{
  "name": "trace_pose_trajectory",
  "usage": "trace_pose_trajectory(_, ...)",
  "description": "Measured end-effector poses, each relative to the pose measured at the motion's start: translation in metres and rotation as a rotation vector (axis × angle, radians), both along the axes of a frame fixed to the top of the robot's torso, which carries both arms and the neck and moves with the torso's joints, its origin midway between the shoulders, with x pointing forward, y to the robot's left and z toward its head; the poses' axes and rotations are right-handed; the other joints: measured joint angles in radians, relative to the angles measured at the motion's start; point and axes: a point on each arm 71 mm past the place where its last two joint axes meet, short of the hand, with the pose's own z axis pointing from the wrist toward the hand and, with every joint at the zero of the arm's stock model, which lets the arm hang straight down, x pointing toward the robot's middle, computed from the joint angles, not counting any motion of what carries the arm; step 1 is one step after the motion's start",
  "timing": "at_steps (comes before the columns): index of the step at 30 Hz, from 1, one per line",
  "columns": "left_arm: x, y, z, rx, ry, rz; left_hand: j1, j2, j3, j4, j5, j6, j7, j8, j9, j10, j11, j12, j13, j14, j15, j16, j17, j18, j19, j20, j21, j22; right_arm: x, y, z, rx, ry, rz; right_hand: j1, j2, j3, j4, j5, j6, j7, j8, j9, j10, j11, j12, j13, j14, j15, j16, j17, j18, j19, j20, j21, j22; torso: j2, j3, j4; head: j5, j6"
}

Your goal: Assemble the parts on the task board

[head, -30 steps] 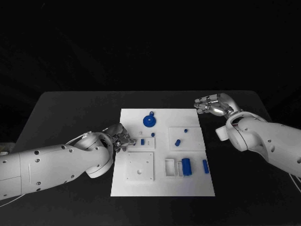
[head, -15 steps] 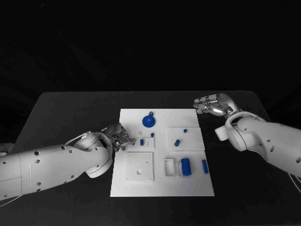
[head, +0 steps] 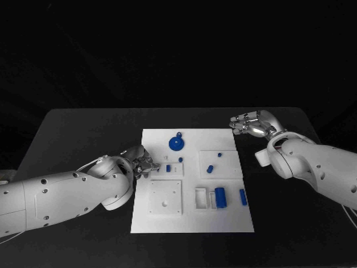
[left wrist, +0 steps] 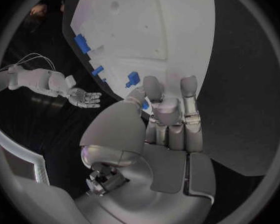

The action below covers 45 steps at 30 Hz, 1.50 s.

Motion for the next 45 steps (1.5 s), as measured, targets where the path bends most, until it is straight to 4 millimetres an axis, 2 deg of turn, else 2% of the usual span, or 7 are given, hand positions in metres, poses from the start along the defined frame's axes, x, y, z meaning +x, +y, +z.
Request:
trace_pose_trajectory(8, 0.0008, 0.0000, 0.0009, 0.008, 0.006, -0.007, 0.006, -0.005, -0.011, -0.011, -0.010, 0.021, -0.004, -0.009, -0.124, 0.000, 0.000, 0.000, -0.007, 0.001, 0.001, 0.000, 0.006, 0.000, 0.000, 0.008, 0.000, 0.000, 0.0000, -0.0004, 0.0000, 0.000, 0.000, -0.001, 0.000, 0.000, 0.000, 0.000, 0.000, 0.000, 0.000, 0.000, 0.000, 0.000, 0.000, 0.000, 0.000, 0.000, 0.000, 0.000, 0.000, 0.000, 0.000, 0.000, 0.000, 0.000, 0.000, 0.0005, 0.0000, 0.000, -0.002)
trace_pose_trajectory(11, 0.0012, 0.0003, 0.0013, 0.011, 0.008, -0.010, 0.011, -0.011, -0.020, -0.020, -0.013, 0.045, -0.012, -0.017, -0.189, 0.000, 0.000, 0.005, -0.007, 0.005, 0.005, 0.000, 0.012, 0.016, -0.004, 0.018, 0.000, 0.000, -0.0001, -0.0007, 0.0000, 0.000, 0.000, -0.001, 0.000, 0.000, 0.000, 0.000, 0.000, 0.000, 0.000, 0.000, 0.000, 0.000, 0.000, 0.000, 0.000, 0.000, 0.000, 0.000, 0.000, 0.000, 0.000, 0.000, 0.000, 0.000, 0.000, 0.0009, 0.0000, 0.000, -0.004)
trace_pose_trajectory(17, 0.0015, 0.0002, 0.0019, 0.016, 0.012, -0.017, 0.015, -0.015, -0.031, -0.031, -0.017, 0.060, -0.016, -0.030, -0.240, 0.000, 0.000, 0.009, 0.005, 0.008, 0.008, 0.011, 0.025, 0.016, -0.007, 0.029, 0.008, 0.000, -0.0001, -0.0008, 0.0000, -0.001, 0.000, -0.001, 0.000, 0.000, 0.003, 0.003, 0.000, 0.000, 0.000, 0.000, 0.000, 0.000, 0.000, 0.000, 0.000, 0.000, 0.000, 0.000, 0.000, 0.000, 0.000, 0.000, 0.000, 0.000, 0.000, 0.0009, 0.0000, -0.001, -0.007)
trace_pose_trajectory(18, 0.0015, 0.0003, 0.0020, 0.017, 0.013, -0.018, 0.015, -0.015, -0.034, -0.034, -0.018, 0.060, -0.016, -0.037, -0.247, 0.000, 0.000, 0.009, 0.009, 0.008, 0.008, 0.012, 0.026, 0.018, -0.009, 0.031, 0.009, 0.000, 0.0000, -0.0009, 0.0000, -0.001, 0.000, -0.002, 0.000, 0.000, 0.003, 0.003, 0.000, 0.000, 0.000, 0.000, 0.000, 0.000, 0.000, 0.000, 0.000, 0.000, 0.000, 0.000, 0.000, 0.000, 0.000, 0.000, 0.000, 0.000, 0.000, 0.0008, 0.0000, -0.001, -0.007)
trace_pose_trajectory(19, 0.0015, 0.0002, 0.0021, 0.017, 0.014, -0.019, 0.015, -0.015, -0.036, -0.036, -0.018, 0.060, -0.017, -0.044, -0.254, 0.000, 0.000, 0.009, 0.015, 0.008, 0.008, 0.016, 0.027, 0.032, -0.012, 0.034, 0.014, 0.000, 0.0000, -0.0009, 0.0000, -0.001, 0.000, -0.002, 0.000, 0.000, 0.003, 0.003, 0.000, 0.000, 0.000, 0.000, 0.000, 0.000, 0.000, 0.000, 0.000, 0.000, 0.000, 0.000, 0.000, 0.000, 0.000, 0.000, 0.000, 0.000, 0.000, 0.0008, 0.0000, -0.001, -0.007)
trace_pose_trajectory(36, 0.0016, 0.0008, 0.0022, 0.014, 0.023, -0.026, 0.004, -0.004, -0.034, -0.034, -0.022, 0.069, -0.018, -0.058, -0.265, 0.006, 0.005, 0.015, 0.029, 0.012, 0.012, 0.027, 0.036, 0.031, -0.012, 0.034, 0.020, 0.000, 0.0002, -0.0007, -0.0002, 0.000, 0.001, -0.002, 0.000, 0.000, 0.003, 0.003, 0.000, 0.000, 0.000, 0.000, 0.000, 0.000, 0.000, 0.000, 0.000, 0.000, 0.000, 0.000, 0.000, 0.000, 0.000, 0.000, 0.000, 0.000, 0.000, 0.0003, 0.0000, -0.002, -0.008)
trace_pose_trajectory(45, 0.0018, 0.0015, 0.0020, 0.005, 0.030, -0.024, -0.012, 0.009, -0.032, -0.033, -0.025, 0.071, -0.017, -0.071, -0.263, 0.006, 0.005, 0.014, 0.047, 0.012, 0.012, 0.039, 0.044, 0.033, -0.019, 0.048, 0.028, 0.001, 0.0002, -0.0009, -0.0002, 0.000, 0.001, -0.002, 0.000, 0.000, 0.003, 0.003, 0.000, 0.000, 0.000, 0.000, 0.000, 0.000, 0.000, 0.000, 0.000, 0.000, 0.000, 0.000, 0.000, 0.000, 0.000, 0.000, 0.000, 0.000, 0.000, 0.0003, 0.0000, -0.003, -0.009)
